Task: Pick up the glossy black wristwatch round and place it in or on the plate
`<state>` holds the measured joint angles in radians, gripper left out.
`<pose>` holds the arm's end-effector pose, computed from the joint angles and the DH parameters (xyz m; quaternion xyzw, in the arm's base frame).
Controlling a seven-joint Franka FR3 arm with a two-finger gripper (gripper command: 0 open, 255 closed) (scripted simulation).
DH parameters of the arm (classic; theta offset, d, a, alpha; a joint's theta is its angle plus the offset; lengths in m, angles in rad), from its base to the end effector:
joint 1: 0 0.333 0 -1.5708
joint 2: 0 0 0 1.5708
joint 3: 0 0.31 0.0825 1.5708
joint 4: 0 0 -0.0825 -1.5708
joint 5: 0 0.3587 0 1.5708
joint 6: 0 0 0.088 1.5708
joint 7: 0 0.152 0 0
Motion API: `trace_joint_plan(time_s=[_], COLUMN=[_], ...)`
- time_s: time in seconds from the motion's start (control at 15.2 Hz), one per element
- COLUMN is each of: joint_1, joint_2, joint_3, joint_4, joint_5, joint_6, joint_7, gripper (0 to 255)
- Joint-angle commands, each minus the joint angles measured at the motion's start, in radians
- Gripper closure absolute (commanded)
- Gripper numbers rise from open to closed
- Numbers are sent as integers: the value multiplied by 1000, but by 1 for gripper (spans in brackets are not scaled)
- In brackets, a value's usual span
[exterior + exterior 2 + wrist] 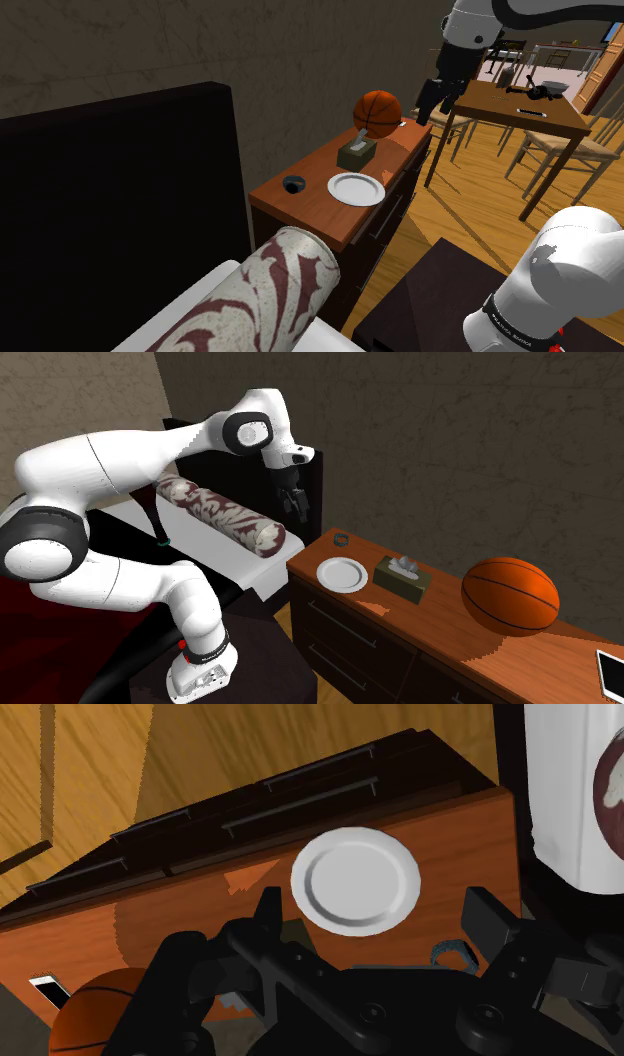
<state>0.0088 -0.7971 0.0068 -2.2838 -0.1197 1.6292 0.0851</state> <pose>0.2952 -0.0123 0.5841 0.9949 -0.0362 0.0740 0.0586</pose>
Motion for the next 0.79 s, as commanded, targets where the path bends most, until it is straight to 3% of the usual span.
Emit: trace_joint_plan(time_s=[0.0,0.73], joint_1=[0,15], joint_2=[0,377], joint_3=[0,20], joint_4=[0,80], joint_5=[0,53], joint_6=[0,231], joint_7=[0,70], gripper=[0,0])
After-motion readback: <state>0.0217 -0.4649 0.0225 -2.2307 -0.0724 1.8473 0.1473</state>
